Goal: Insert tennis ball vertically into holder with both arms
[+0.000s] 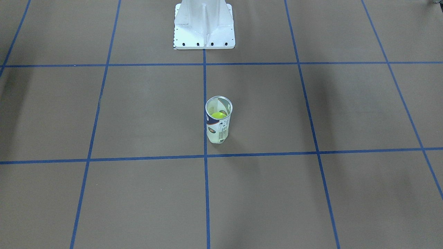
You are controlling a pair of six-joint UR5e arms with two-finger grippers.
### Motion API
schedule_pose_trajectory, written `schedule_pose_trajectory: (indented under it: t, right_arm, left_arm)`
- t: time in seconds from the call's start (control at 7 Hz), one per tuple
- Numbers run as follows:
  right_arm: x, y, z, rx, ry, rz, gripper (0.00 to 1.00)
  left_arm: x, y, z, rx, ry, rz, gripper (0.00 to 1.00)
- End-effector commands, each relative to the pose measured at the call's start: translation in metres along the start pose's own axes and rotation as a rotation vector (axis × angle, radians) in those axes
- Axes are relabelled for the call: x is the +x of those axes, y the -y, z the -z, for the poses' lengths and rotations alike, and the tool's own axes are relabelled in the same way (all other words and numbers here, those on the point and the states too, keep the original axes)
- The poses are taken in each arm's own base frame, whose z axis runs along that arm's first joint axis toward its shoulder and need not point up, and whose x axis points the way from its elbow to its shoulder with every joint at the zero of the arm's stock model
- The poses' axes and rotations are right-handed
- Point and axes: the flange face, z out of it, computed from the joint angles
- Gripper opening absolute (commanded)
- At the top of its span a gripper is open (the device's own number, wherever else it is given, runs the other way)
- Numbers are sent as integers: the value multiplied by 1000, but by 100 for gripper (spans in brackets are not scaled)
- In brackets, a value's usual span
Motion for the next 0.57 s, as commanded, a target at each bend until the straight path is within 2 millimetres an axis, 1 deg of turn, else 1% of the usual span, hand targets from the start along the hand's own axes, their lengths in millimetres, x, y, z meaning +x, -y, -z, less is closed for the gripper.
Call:
schedule_pose_trajectory:
  t: [0.0, 0.14, 0.29, 0.43]
  right_arm:
    - [-8, 0, 6, 0, 1, 1, 99]
    - [-7, -1, 6, 0, 0, 3, 99]
    - [-6, -2, 5, 1, 0, 1, 99]
    - [-5, -1, 5, 0, -2, 1, 99]
  left_arm:
    - [10, -4, 18, -9, 0, 25, 100]
    - [5, -11, 12, -21, 3, 34, 100]
    - [3, -12, 12, -22, 3, 37, 100]
    - [-11, -26, 13, -15, -4, 59, 100]
